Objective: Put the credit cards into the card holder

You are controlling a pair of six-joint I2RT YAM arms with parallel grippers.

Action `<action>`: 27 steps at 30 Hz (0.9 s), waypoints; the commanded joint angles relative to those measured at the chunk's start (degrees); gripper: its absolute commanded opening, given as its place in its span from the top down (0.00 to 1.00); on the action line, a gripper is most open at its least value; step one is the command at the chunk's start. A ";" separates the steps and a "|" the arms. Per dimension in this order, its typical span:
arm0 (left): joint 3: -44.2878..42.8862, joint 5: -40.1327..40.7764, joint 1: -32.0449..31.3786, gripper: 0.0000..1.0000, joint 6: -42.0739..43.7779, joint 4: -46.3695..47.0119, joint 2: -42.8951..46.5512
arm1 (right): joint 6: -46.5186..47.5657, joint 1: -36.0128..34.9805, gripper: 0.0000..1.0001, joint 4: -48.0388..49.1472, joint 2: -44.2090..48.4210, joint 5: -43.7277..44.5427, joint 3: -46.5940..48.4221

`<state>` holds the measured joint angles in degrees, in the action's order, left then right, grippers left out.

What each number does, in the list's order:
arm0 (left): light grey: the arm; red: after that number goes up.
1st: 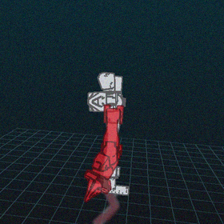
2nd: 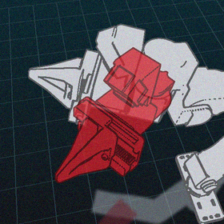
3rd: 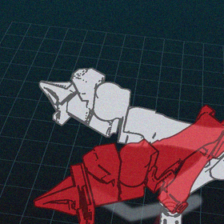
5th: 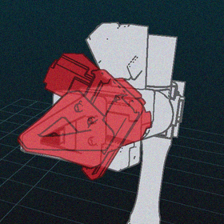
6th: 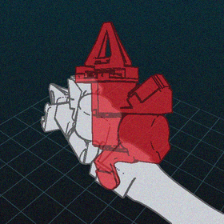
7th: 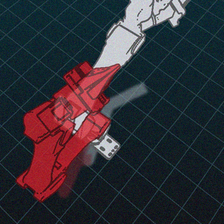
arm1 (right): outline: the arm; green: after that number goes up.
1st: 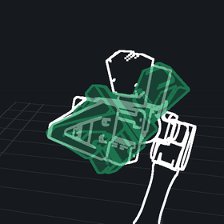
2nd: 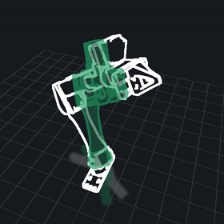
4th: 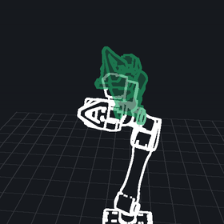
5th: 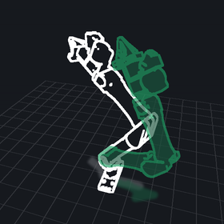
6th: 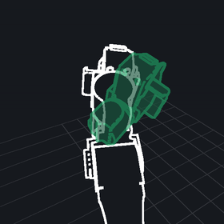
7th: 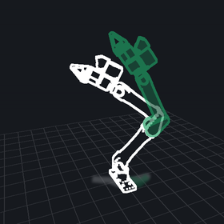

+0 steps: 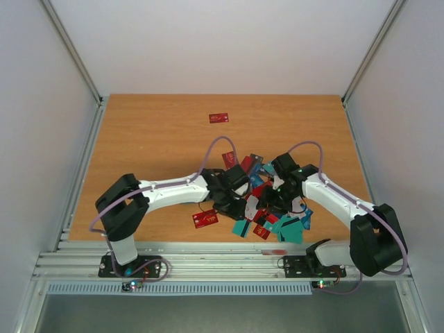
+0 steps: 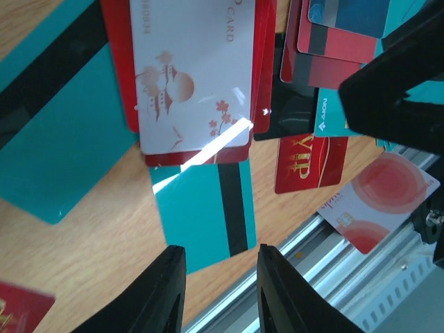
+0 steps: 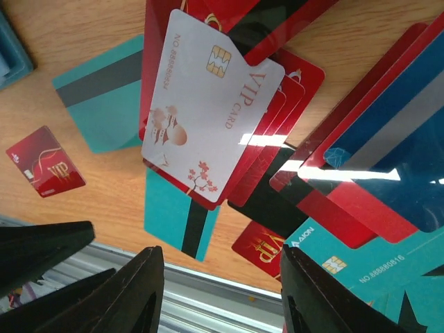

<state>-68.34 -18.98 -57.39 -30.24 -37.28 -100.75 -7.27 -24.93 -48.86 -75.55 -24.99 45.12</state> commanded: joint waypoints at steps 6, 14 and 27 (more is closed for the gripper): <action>-0.72 6.11 -0.89 0.68 -2.45 3.31 -0.40 | 1.06 0.61 0.54 -0.15 -10.73 3.54 6.84; -1.22 6.92 -1.94 0.59 -1.89 4.73 -2.35 | 1.34 0.63 0.52 -1.28 -16.48 7.07 10.82; -7.27 7.79 -0.88 0.62 1.80 5.12 -9.49 | 3.66 4.96 0.49 5.55 -18.34 -0.30 7.15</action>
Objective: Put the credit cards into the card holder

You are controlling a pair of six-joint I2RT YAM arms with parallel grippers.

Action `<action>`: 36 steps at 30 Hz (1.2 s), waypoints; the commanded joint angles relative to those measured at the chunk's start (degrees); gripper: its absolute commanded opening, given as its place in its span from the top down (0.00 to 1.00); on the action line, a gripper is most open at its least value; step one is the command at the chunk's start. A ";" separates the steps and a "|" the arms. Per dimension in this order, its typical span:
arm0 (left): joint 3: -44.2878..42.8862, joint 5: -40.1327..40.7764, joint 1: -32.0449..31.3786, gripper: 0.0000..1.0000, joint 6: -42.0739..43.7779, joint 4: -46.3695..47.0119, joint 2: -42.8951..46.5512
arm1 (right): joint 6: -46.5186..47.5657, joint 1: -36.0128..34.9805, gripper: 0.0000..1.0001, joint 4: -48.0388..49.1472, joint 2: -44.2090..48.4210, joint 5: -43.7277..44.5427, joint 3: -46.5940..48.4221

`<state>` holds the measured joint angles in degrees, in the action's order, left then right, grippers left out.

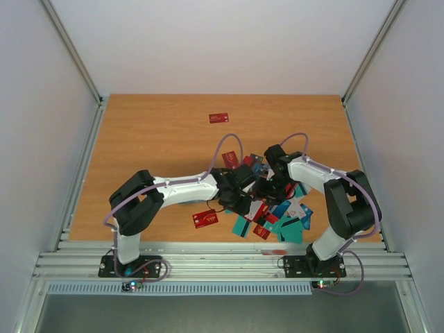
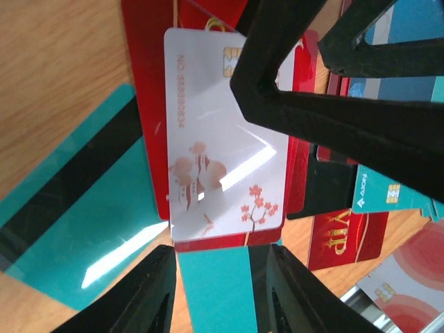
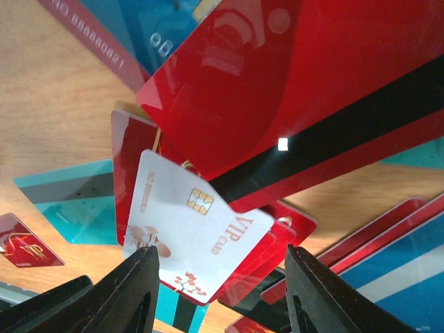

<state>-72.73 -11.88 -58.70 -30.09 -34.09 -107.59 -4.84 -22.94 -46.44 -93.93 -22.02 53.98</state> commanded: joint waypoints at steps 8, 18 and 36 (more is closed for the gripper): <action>-3.41 -1.85 0.86 0.68 3.95 2.45 -6.76 | 2.26 5.75 0.49 7.55 -0.32 -10.21 -3.64; 0.67 -3.50 0.86 0.81 4.57 4.88 -8.08 | 3.35 6.59 0.50 10.69 -2.19 -12.56 -6.89; 1.13 -5.34 0.86 0.84 5.30 6.14 -9.55 | 2.83 7.12 0.78 13.85 0.29 -19.63 -11.02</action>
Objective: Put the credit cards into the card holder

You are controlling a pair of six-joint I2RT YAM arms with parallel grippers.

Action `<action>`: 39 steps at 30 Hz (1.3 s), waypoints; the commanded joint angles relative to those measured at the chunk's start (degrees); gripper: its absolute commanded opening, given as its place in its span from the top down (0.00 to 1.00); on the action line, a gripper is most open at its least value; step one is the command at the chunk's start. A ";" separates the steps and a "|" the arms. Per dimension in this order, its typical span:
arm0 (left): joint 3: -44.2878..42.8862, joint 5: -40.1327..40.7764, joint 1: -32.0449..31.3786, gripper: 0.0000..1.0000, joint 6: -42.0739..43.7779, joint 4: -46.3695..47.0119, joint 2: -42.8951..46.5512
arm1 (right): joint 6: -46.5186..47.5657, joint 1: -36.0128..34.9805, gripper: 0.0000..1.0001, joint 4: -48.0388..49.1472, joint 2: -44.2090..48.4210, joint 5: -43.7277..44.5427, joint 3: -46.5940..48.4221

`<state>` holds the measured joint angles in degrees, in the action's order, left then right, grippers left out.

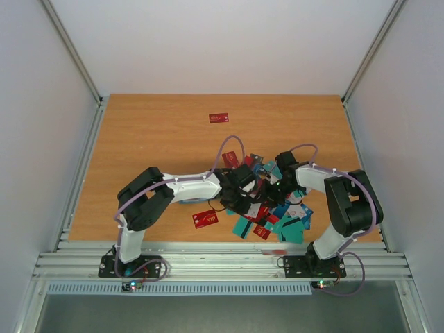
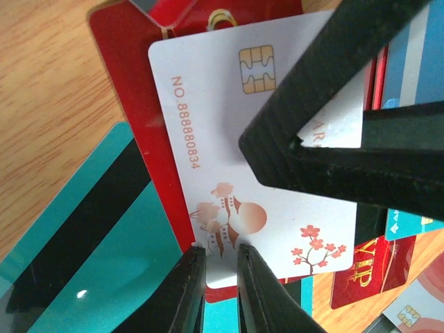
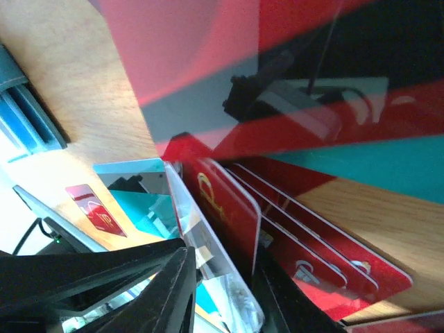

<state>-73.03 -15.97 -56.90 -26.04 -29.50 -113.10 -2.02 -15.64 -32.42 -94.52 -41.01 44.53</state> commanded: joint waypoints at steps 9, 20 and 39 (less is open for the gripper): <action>2.15 1.60 -0.80 0.81 0.38 -0.81 3.77 | -0.20 -0.18 0.99 -4.78 4.76 -1.96 -0.84; 3.35 4.58 7.16 0.61 1.63 -10.68 24.64 | -1.40 -0.18 0.99 -12.82 16.11 -9.77 4.99; -2.16 -43.33 27.87 0.39 0.43 -3.45 38.33 | -1.02 -1.18 0.99 2.03 17.38 -39.75 25.05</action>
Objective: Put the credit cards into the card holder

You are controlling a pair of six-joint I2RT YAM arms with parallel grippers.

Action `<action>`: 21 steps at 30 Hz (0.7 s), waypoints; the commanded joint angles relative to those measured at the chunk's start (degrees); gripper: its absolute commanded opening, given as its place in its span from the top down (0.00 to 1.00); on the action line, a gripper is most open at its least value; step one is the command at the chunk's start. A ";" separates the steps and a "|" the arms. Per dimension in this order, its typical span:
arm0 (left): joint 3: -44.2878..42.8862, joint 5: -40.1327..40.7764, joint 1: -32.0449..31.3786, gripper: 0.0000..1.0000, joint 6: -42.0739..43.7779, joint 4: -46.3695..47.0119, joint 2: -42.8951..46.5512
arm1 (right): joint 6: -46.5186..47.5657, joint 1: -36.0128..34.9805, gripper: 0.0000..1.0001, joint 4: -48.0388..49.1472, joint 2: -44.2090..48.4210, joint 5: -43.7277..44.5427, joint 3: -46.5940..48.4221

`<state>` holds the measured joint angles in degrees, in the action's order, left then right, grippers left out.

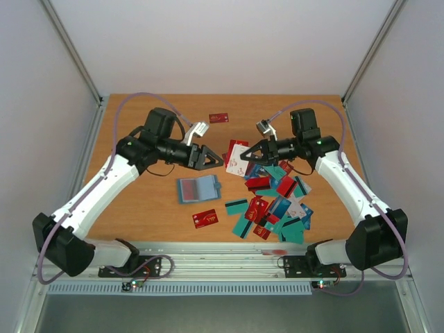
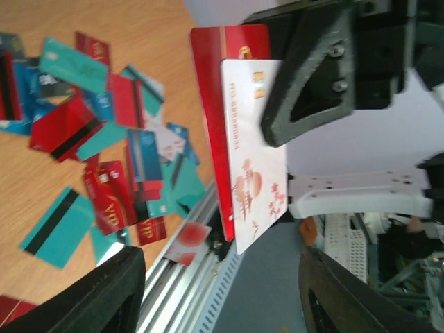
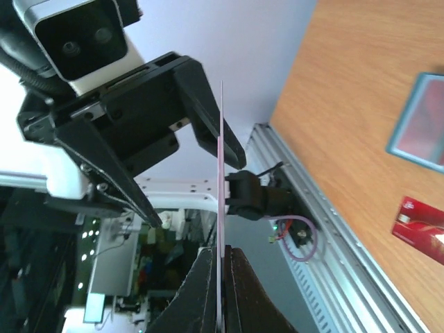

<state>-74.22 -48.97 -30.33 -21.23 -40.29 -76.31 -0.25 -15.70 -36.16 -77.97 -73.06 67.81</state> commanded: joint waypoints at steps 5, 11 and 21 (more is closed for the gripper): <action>1.36 -11.39 2.39 0.49 -12.03 17.85 1.53 | -3.66 -3.84 0.99 8.08 0.50 -10.40 2.94; 4.12 -12.28 3.32 0.62 -20.45 27.66 1.35 | -3.47 -5.13 0.99 8.49 0.50 -10.45 3.63; 7.50 -12.67 3.34 0.99 -25.41 35.52 1.88 | -3.17 -5.28 0.99 8.46 -0.64 -10.97 4.59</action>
<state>-68.47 -60.77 -27.33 -43.07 -12.60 -75.33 -3.42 -20.60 -28.71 -78.30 -82.04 70.15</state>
